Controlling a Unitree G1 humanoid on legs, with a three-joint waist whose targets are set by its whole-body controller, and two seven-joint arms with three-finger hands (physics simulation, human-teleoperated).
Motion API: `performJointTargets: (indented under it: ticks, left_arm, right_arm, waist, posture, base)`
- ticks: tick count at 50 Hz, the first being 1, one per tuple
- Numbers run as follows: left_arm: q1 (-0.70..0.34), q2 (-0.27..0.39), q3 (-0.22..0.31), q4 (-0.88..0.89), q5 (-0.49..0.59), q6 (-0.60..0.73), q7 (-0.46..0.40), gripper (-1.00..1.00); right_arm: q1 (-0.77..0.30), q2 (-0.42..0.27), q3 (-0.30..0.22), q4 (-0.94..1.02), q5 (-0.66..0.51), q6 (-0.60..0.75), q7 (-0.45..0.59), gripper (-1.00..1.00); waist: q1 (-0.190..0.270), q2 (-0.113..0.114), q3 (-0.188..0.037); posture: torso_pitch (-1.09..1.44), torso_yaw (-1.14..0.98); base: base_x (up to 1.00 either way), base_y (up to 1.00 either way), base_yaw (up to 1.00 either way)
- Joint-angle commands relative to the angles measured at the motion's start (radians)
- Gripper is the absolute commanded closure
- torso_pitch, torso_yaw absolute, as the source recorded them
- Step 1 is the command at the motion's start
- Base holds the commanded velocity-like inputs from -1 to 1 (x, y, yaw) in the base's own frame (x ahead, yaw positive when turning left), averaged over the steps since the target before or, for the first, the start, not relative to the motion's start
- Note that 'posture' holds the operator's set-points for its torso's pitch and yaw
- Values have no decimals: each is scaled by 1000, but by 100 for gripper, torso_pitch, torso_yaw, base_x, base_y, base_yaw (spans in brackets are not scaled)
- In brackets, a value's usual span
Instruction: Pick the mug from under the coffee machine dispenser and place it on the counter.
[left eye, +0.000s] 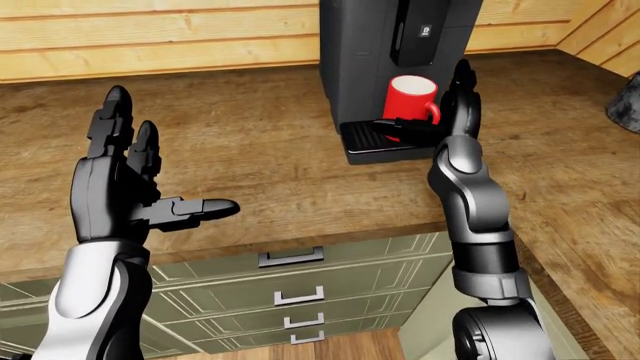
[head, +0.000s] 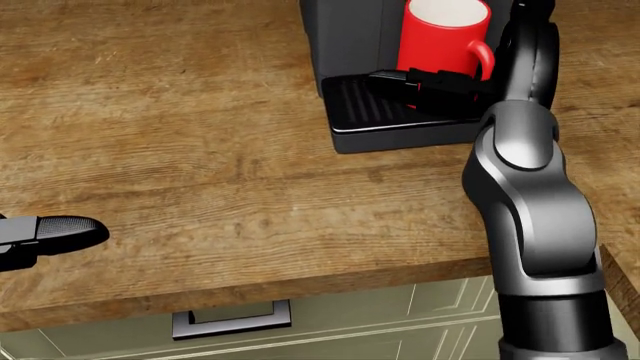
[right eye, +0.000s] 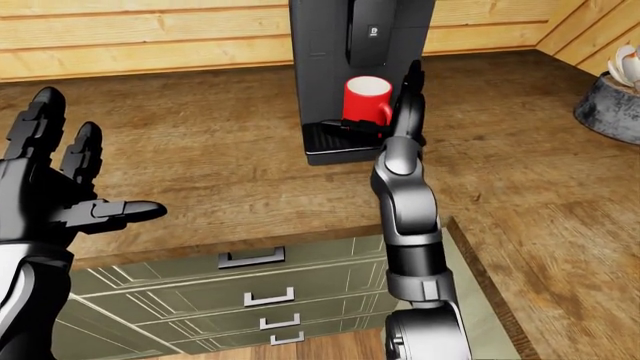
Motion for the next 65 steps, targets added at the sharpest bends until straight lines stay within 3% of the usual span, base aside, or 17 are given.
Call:
performJointTargets:
  ticks: [1, 10, 11, 13, 19, 21, 33, 40, 44, 46, 50, 65]
  left_arm:
    - [-22, 11, 8, -30, -2, -26, 2, -100]
    - [-18, 10, 7, -27, -1, -33, 1, -100]
    - [-17, 10, 6, -27, 0, -33, 1, -100]
    - [-16, 9, 7, -27, 0, -33, 1, -100]
    - [-14, 9, 8, -27, 0, -35, 0, -100]
    - [-13, 9, 10, -27, -1, -36, -1, -100]
    - [-13, 9, 12, -31, -4, -35, 2, -100]
    - [-16, 11, 13, -30, -7, -33, 5, -100]
    - [-16, 13, 14, -29, -8, -34, 5, -100]
    - [-16, 13, 15, -29, -9, -33, 5, -100]
    - [-14, 13, 15, -28, -9, -35, 4, -100]
    - [-13, 16, 21, -34, -15, -31, 5, -100]
  right_arm:
    - [-42, -10, -4, -17, -4, -51, -4, -100]
    - [-82, -12, -3, 95, -3, -114, -13, -95]
    - [-86, -12, -3, 106, -3, -121, -14, -69]
    - [-95, -14, -2, 133, -4, -137, -16, -44]
    - [-106, -11, 1, 174, -1, -164, -21, -17]
    - [-108, -9, 3, 178, -1, -166, -22, 13]
    - [-102, -6, 8, 158, -3, -156, -21, 28]
    - [-84, 7, 16, 66, -1, -94, -14, 54]
    - [-70, 19, 24, 9, -1, -57, -4, 58]
    - [-65, 25, 27, -13, -2, -42, 0, 65]
    - [-57, 34, 29, -54, 3, -11, 8, 100]
    - [-35, 77, 58, -188, 13, 80, 22, 100]
  waist:
    - [-1, 2, -24]
    - [-1, 3, -23]
    - [-1, 2, -24]
    - [0, 2, -23]
    - [1, 1, -24]
    - [1, 1, -24]
    - [2, 0, -25]
    - [4, -2, -25]
    - [4, -2, -24]
    - [4, -1, -23]
    - [5, -1, -23]
    - [6, 1, -21]
  posture:
    - [0, 0]
    - [0, 0]
    - [0, 0]
    - [0, 0]
    - [0, 0]
    - [0, 0]
    - [0, 0]
    - [0, 0]
    - [0, 0]
    - [0, 0]
    - [0, 0]
    - [0, 0]
  base:
    - [0, 0, 0]
    - [0, 0, 0]
    - [0, 0, 0]
    - [0, 0, 0]
    - [0, 0, 0]
    - [0, 0, 0]
    - [0, 0, 0]
    - [0, 0, 0]
    - [0, 0, 0]
    - [0, 0, 0]
    - [0, 0, 0]
    - [0, 0, 0]
